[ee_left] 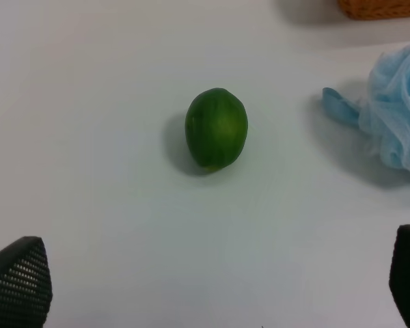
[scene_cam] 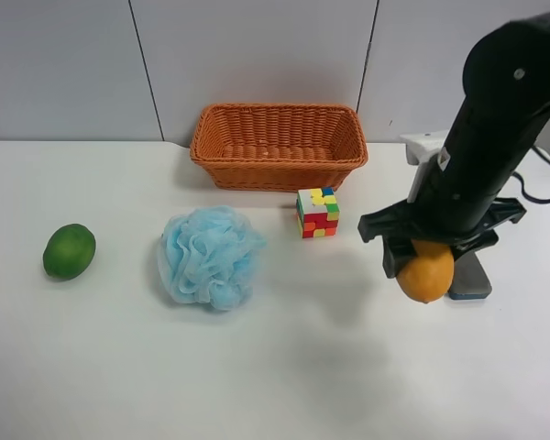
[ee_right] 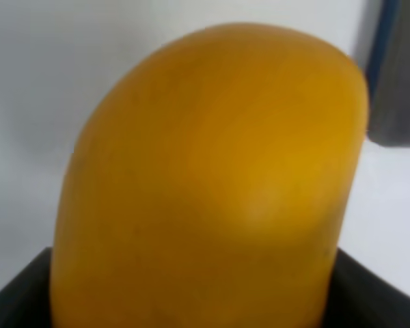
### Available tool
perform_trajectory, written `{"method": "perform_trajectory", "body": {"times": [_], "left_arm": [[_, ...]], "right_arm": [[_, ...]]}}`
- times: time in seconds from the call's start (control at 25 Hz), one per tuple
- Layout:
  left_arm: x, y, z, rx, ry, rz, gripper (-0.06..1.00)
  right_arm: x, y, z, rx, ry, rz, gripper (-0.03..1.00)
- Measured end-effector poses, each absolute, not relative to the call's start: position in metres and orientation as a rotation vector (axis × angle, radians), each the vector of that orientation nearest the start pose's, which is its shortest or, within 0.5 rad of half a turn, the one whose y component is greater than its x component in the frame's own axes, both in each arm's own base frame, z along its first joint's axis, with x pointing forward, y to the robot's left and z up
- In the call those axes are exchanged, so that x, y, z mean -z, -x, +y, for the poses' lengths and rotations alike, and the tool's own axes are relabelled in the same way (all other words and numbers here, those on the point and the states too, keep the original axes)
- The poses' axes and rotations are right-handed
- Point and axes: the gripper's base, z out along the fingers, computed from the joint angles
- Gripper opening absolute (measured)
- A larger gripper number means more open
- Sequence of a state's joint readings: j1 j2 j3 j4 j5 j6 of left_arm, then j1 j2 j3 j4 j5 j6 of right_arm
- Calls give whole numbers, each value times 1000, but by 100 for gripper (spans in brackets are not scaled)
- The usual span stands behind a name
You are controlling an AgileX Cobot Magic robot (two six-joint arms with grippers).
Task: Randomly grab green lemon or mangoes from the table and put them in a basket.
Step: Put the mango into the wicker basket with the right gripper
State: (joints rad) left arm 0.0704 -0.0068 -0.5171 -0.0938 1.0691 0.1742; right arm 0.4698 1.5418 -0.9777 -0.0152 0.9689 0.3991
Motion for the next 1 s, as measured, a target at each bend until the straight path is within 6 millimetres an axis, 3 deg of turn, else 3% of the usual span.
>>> {"method": "perform_trajectory", "body": {"times": [0.28,0.48,0.72,1.0], "left_arm": [[-282,8,-8,-43,-111,2023,99],[-282,8,-8,-43,-111,2023,99],[-282,8,-8,-43,-111,2023,99],[-282,8,-8,-43,-111,2023,99]], "right_arm": [[-281,-268,132,-42,221,2948,63],[-301,-303,148,-40,293,2895,63],[-299,-361,177,-65,331,2828,63],[-268,-423,203,-60,329,2783,63]]}}
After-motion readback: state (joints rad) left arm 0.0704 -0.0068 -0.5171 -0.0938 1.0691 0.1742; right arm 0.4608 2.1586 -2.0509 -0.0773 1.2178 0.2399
